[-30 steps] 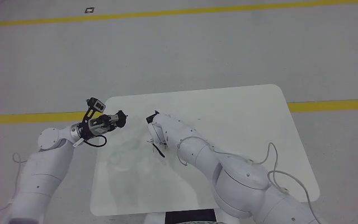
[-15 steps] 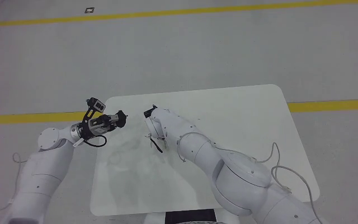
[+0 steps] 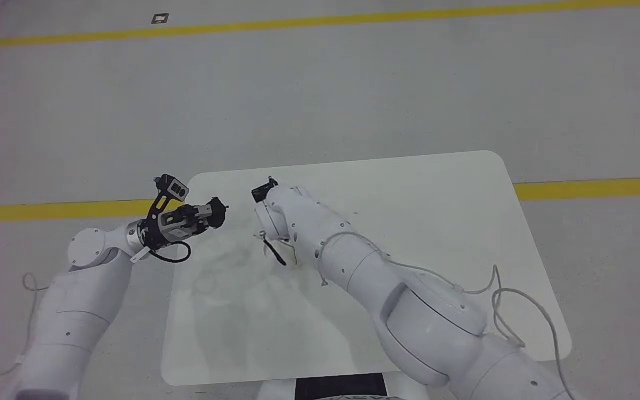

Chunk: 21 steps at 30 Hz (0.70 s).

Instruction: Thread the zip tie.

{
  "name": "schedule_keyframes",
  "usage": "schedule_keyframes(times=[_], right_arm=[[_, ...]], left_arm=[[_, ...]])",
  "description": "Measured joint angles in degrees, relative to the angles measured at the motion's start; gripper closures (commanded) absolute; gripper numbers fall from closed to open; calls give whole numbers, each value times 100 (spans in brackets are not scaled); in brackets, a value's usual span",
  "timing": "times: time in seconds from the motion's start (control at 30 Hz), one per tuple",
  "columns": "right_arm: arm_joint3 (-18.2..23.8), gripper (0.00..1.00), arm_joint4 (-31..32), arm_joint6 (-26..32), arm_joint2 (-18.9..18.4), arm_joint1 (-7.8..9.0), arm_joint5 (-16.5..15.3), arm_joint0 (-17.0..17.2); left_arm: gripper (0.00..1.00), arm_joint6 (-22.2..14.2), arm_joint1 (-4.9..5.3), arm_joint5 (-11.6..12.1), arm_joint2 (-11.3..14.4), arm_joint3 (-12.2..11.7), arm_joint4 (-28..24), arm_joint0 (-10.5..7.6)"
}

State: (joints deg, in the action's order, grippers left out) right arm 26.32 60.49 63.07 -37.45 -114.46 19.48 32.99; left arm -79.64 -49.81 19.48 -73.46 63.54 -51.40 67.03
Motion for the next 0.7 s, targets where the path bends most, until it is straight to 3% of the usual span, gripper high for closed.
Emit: schedule_keyframes(times=[0.17, 0.33, 0.47, 0.57, 0.63, 0.7], right_arm=[[389, 100, 520, 107, -434, 84, 0, 196], [1139, 100, 1175, 114, -1231, 246, 0, 643], [2294, 100, 1833, 318, -1942, 413, 0, 1346], [3314, 100, 2105, 529, -2207, 522, 0, 1910], [3474, 100, 2104, 535, -2206, 524, 0, 1911], [3300, 100, 2097, 530, -2200, 523, 0, 1881]], left_arm=[[100, 0, 0, 0, 0, 0, 0, 0], [100, 0, 0, 0, 0, 0, 0, 0], [100, 0, 0, 0, 0, 0, 0, 0], [100, 0, 0, 0, 0, 0, 0, 0], [100, 0, 0, 0, 0, 0, 0, 0], [100, 0, 0, 0, 0, 0, 0, 0]])
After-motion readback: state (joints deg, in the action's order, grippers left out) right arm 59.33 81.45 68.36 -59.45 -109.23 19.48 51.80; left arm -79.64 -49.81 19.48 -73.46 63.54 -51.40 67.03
